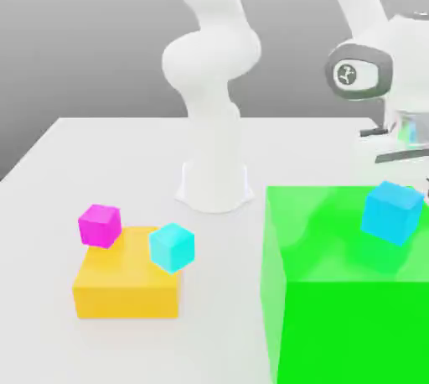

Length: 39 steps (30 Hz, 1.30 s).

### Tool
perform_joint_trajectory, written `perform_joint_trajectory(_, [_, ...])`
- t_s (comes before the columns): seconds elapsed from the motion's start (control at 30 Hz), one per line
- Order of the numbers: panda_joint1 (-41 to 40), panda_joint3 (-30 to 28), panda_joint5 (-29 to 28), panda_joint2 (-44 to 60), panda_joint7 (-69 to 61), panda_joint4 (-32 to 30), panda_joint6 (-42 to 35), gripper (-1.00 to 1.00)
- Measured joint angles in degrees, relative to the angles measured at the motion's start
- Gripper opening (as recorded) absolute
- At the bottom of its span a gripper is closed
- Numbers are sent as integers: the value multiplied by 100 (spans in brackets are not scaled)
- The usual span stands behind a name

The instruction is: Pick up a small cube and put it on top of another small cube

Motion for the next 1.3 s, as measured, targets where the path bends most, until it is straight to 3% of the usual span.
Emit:
perform_joint_trajectory(0.17, [-114,-91,-25,341,-980,-468,523,0])
perform_joint_trajectory(0.4, [-572,519,536,1716,-1505,-284,1674,0])
perform_joint_trajectory(0.43, [-625,573,550,1828,-1522,-266,1767,-100])
perform_joint_trajectory(0.67, [-619,571,573,1809,-1540,-268,1747,-100])
perform_joint_trajectory(0.93, [-427,173,-2,361,-1035,-509,495,-100])
perform_joint_trajectory(1.03, [-451,271,200,224,-397,-420,316,-100])
perform_joint_trajectory(1.3, [-425,748,-411,-275,1930,302,-613,-100])
